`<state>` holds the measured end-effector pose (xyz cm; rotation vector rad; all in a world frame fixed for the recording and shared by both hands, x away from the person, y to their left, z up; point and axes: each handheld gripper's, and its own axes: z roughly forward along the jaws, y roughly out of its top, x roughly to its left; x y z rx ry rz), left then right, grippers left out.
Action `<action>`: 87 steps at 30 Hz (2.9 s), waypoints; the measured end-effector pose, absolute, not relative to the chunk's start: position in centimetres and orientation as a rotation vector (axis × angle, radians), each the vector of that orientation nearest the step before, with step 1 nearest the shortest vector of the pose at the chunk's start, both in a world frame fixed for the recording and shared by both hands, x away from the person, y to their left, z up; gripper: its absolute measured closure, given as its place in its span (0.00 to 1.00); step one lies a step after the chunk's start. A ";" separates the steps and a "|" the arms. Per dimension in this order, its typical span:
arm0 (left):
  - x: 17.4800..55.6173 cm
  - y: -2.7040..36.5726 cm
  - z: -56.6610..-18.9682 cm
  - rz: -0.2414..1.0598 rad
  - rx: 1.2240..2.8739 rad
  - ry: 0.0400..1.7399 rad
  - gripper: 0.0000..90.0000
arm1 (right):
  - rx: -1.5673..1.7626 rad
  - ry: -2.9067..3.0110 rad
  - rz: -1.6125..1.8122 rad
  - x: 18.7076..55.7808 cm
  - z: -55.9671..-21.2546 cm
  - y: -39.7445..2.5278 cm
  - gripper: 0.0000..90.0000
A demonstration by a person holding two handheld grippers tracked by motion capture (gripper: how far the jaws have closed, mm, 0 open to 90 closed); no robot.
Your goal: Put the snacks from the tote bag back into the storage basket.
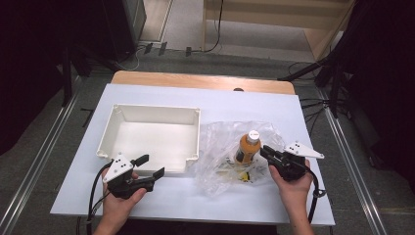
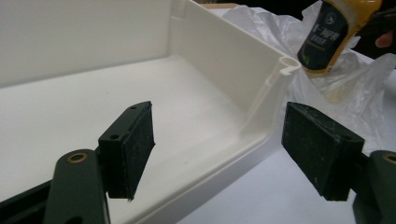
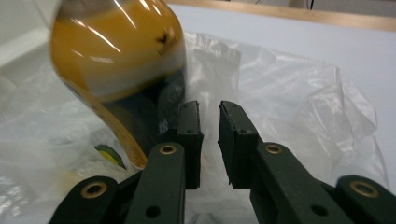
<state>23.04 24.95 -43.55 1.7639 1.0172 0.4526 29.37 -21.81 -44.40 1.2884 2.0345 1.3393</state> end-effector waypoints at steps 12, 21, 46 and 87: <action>22.8 27.4 -42.9 0.512 1.700 1.048 0.23 | 1.404 2.112 1.224 30.5 -46.6 -22.1 0.67; 22.3 29.7 -42.5 0.523 1.667 1.073 0.18 | 1.261 2.067 1.389 29.2 -44.1 -22.8 0.46; 22.5 29.7 -42.7 0.509 1.703 1.057 0.13 | 1.133 2.179 1.427 30.3 -42.7 -19.2 0.28; 22.6 30.3 -42.3 0.507 1.683 1.043 0.10 | 1.139 2.275 1.336 32.5 -41.7 -17.5 0.27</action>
